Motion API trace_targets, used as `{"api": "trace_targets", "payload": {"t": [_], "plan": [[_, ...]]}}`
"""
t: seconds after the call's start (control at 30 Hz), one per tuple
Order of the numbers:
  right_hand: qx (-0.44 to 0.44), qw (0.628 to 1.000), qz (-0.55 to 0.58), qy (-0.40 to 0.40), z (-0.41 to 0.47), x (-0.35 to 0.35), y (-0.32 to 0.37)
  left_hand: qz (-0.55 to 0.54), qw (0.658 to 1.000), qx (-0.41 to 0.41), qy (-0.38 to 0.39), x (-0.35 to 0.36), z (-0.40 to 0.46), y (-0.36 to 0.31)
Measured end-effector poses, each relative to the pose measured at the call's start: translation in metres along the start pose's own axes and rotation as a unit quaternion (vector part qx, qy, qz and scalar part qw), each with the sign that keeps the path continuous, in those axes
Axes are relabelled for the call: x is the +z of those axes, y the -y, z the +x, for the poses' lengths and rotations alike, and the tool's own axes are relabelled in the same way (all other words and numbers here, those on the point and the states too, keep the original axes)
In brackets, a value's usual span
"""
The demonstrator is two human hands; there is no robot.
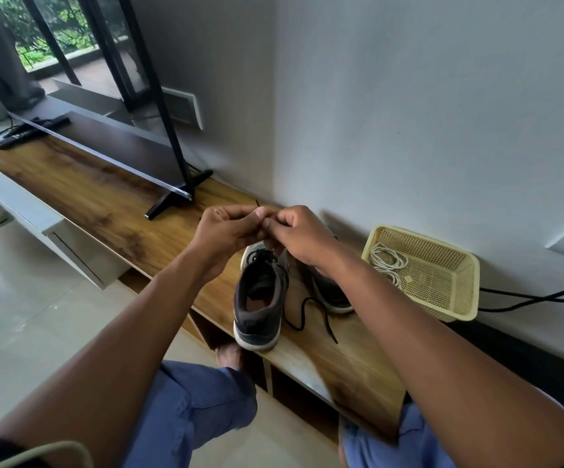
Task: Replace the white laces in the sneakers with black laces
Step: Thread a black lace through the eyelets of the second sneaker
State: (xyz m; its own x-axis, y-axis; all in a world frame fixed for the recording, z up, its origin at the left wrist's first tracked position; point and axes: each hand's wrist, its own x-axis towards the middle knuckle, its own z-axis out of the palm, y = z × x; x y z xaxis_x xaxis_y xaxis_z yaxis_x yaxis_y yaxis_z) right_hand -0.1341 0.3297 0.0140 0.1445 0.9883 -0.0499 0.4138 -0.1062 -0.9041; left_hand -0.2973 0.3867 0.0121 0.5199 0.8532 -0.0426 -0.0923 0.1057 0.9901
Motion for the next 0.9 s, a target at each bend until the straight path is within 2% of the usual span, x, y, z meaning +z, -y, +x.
{"api": "trace_targets", "payload": {"t": [0.1,0.17,0.23,0.3,0.37,0.43,0.47,0.53,0.6,0.67,0.77,0.9], "plan": [[0.008,0.997,0.078,-0.005,-0.001,0.003,0.001,-0.034,0.999,0.007,-0.011,-0.001,0.002,-0.001],[0.011,0.996,0.075,-0.04,-0.001,0.004,-0.001,-0.116,0.993,0.019,-0.028,-0.004,0.005,-0.005],[0.022,0.996,-0.042,-0.08,-0.004,0.003,-0.004,-0.228,0.972,0.035,-0.047,-0.013,0.009,-0.011],[0.03,0.973,-0.221,-0.065,-0.011,0.002,-0.011,-0.29,0.954,0.038,-0.06,-0.025,0.013,-0.016],[0.056,0.945,-0.321,-0.012,-0.018,0.007,-0.022,-0.2,0.977,0.036,-0.061,-0.037,0.014,-0.017],[0.072,0.942,-0.328,0.007,-0.025,0.016,-0.03,0.01,0.999,0.032,-0.027,-0.04,0.012,-0.015],[0.065,0.946,-0.317,0.001,-0.027,0.02,-0.035,0.117,0.993,0.023,0.005,-0.038,0.01,-0.012],[0.043,0.955,-0.292,-0.027,-0.032,0.028,-0.041,0.299,0.951,-0.002,0.074,-0.03,0.007,-0.003],[0.034,0.963,-0.26,-0.066,-0.035,0.033,-0.045,0.428,0.894,-0.011,0.133,-0.024,0.007,0.009],[0.039,0.968,-0.223,-0.109,-0.037,0.036,-0.048,0.492,0.855,-0.023,0.162,-0.02,0.009,0.018],[0.074,0.976,-0.159,-0.129,-0.036,0.037,-0.056,0.57,0.805,-0.032,0.159,-0.016,0.01,0.021],[0.187,0.972,0.007,-0.139,-0.029,0.035,-0.066,0.598,0.79,-0.017,0.135,-0.012,0.011,0.023]]}}
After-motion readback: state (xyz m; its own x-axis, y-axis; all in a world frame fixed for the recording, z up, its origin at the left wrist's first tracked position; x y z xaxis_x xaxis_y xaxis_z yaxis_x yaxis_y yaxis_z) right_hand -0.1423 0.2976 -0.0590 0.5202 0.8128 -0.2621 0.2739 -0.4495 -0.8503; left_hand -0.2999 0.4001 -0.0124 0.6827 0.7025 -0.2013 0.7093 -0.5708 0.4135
